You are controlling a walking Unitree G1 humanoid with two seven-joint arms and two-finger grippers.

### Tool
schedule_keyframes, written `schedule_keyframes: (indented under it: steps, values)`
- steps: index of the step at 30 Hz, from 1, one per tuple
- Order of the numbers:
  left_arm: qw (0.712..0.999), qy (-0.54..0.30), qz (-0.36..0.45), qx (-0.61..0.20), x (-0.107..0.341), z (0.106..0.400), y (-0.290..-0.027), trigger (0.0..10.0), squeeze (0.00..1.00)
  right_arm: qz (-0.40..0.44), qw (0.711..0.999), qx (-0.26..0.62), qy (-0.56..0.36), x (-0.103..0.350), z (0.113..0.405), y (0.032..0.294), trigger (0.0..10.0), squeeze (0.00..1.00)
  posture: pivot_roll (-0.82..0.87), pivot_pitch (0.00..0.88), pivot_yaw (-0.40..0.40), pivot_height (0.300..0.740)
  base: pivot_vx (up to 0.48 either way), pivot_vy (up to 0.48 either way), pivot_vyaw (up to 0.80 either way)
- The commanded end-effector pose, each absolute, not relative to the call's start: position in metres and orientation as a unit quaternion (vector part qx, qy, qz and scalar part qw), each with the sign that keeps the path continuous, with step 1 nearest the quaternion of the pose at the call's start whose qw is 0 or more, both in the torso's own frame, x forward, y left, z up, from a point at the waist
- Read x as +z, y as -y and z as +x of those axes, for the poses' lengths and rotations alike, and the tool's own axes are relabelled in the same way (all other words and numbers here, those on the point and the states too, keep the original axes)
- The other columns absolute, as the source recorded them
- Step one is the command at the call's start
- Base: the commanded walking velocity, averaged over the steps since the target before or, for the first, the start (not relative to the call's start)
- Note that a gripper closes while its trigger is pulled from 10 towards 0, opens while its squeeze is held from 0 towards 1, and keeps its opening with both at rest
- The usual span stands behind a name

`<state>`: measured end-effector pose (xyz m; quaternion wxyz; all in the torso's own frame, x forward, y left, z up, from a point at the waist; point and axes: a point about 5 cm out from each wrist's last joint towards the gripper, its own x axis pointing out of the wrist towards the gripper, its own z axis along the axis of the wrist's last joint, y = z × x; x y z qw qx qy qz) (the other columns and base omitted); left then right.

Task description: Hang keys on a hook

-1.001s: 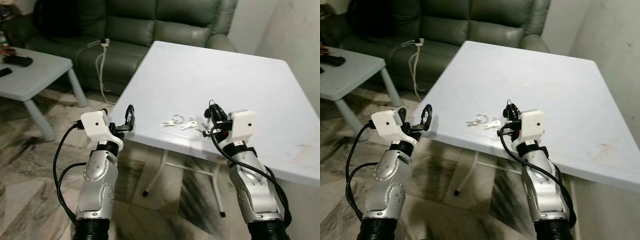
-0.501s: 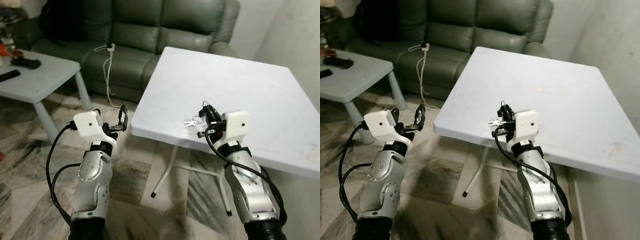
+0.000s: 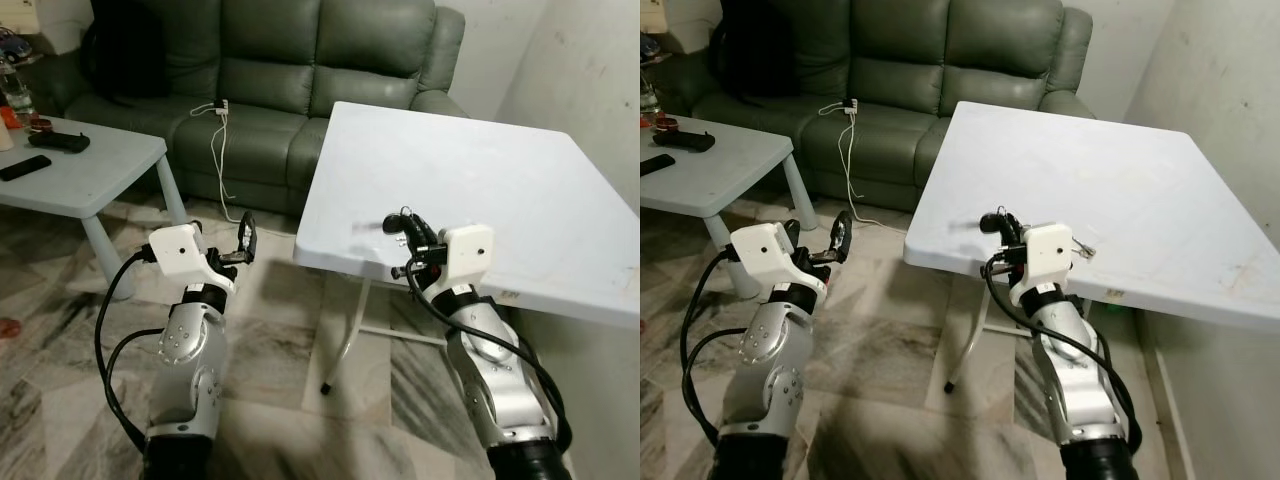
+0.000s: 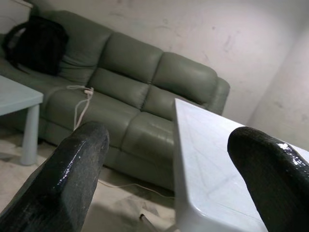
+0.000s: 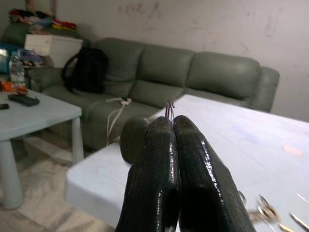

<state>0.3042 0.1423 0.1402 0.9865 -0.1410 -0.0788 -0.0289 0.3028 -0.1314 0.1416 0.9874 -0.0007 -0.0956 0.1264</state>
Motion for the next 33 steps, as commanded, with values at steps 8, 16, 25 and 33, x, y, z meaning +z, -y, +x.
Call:
schedule_keyframes:
  steps: [8, 16, 25, 33]
  values:
    - [0.986, 0.081, -0.140, -0.040, 0.1438, 0.3081, -0.1332, 10.0, 0.00, -0.011, 0.991, 0.112, 0.078, 0.1402, 0.3073, 0.1394, 10.0, 0.00, 0.01, 0.000, -0.074, 0.740, 0.000, 0.000, -0.63]
    - [0.986, 0.084, -0.134, -0.047, 0.1450, 0.3090, -0.1325, 10.0, 0.00, -0.013, 0.991, 0.108, 0.075, 0.1408, 0.3099, 0.1412, 10.0, 0.00, 0.01, 0.000, -0.068, 0.740, 0.000, 0.000, -0.73]
    - [0.987, 0.094, -0.122, -0.047, 0.1487, 0.3092, -0.1346, 10.0, 0.00, -0.012, 0.991, 0.107, 0.076, 0.1421, 0.3128, 0.1398, 10.0, 0.00, 0.02, 0.000, -0.067, 0.740, 0.000, -0.160, -0.72]
    - [0.987, 0.084, -0.135, -0.025, 0.1464, 0.3113, -0.1387, 10.0, 0.00, -0.012, 0.991, 0.108, 0.075, 0.1420, 0.3132, 0.1385, 10.0, 0.00, 0.02, 0.000, -0.070, 0.740, 0.000, -0.120, -0.71]
